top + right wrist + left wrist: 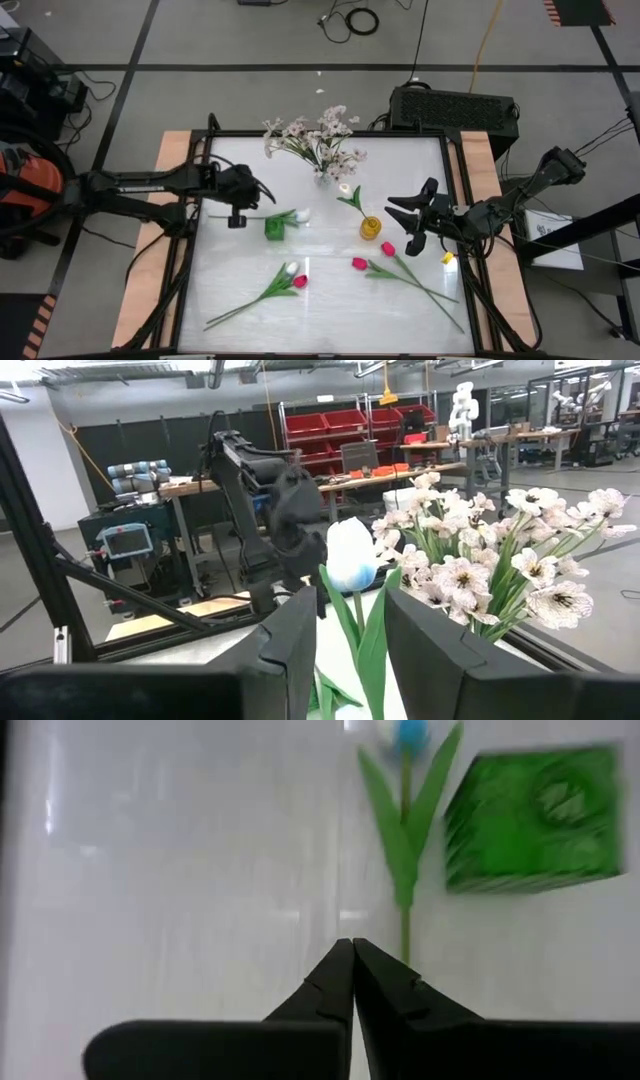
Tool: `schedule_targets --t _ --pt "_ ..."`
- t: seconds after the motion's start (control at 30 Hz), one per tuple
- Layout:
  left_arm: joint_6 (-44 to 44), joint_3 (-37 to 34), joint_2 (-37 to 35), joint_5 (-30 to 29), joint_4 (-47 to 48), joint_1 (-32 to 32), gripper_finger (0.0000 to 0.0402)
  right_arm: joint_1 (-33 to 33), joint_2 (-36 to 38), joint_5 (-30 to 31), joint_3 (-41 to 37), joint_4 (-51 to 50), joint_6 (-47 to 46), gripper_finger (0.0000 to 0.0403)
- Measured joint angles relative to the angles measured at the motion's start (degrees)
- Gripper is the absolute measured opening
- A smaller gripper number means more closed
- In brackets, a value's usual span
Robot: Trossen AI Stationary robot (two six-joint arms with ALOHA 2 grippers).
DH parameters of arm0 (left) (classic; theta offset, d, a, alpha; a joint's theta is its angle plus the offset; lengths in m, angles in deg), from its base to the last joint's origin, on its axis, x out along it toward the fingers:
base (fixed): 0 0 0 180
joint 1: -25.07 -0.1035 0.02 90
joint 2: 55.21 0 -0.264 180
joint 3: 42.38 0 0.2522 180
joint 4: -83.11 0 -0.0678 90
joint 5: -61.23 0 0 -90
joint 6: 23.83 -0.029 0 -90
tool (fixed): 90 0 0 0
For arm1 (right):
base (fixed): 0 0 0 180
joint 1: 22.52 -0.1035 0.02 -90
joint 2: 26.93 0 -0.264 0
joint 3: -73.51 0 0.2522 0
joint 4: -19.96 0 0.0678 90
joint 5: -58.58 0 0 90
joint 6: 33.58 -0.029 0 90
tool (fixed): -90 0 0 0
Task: Sort flowers into vase by color
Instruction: Put the top white flower into the yellow vase
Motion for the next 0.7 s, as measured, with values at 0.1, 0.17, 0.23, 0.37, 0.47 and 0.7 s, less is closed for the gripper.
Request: schedule_targets --t 0.1,0.17,0.23,0.37,0.47,0.7 --pt "0.29 -0.01 2.26 -0.25 -0.03 -0.27 0.0028 0.0 0.02 -0.26 0.0 -0.32 -0.03 0.0112" --pt "-0.16 -0.01 3.27 1.02 0.05 -0.46 0.0041 0.0 0.0 -0.28 0.0 -0.54 -0.04 0.0112" --pt "-0.44 0.01 4.02 2.62 0.35 -0.49 0.0061 0.0 0.06 -0.28 0.0 -1.0 -0.12 0.0112" --pt "-0.94 -0.03 4.89 4.98 0.83 -0.49 0.0112 0.0 0.13 -0.27 0.0 -1.92 -0.24 0.0112" --pt "-1.42 -0.03 4.98 7.04 1.2 -0.49 0.0149 0.0 0.15 -0.28 0.0 -1.9 -0.16 0.0112" --pt "-1.12 -0.03 5.45 5.81 0.93 -0.49 0.0194 0.0 0.72 -0.27 0.0 -2.29 0.25 0.0112"
